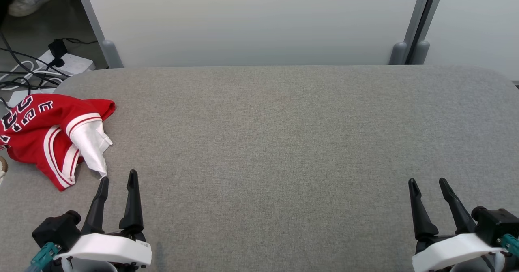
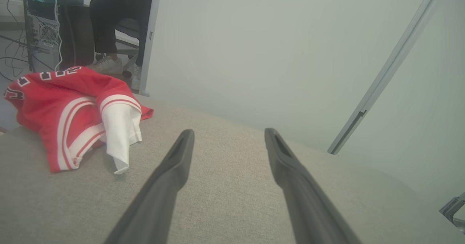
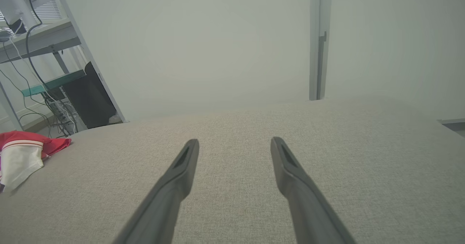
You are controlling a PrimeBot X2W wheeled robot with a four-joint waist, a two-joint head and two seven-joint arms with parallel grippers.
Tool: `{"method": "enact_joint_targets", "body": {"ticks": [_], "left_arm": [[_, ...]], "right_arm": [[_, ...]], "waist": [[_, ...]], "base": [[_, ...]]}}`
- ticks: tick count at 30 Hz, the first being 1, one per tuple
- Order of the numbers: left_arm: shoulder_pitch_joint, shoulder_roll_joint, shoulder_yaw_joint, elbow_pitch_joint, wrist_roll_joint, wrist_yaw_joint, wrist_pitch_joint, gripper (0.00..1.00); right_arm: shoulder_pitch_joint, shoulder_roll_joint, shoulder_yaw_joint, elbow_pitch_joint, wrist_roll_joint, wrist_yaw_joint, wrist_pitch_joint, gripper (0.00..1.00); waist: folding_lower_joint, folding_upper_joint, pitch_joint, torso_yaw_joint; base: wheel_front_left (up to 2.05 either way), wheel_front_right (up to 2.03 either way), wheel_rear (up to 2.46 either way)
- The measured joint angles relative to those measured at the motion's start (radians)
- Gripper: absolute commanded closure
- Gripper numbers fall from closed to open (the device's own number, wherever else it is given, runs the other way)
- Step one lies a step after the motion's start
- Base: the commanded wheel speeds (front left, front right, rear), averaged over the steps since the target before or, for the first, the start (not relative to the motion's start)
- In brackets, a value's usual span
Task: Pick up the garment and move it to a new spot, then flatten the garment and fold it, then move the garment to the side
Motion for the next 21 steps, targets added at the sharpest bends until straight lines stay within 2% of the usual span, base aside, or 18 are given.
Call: {"method": "enact_joint_targets", "body": {"ticks": [21], "left_arm": [[0.000, -0.005, -0.019, 0.071, 0.202, -0.017, -0.060, 0.00]], "right_arm": [[0.012, 0.004, -0.015, -0.013, -0.196, 0.000, -0.059, 0.00]], "waist": [[0.0000, 0.0000, -0.004, 0.002]], "base": [[0.00, 0.00, 0.00]]}}
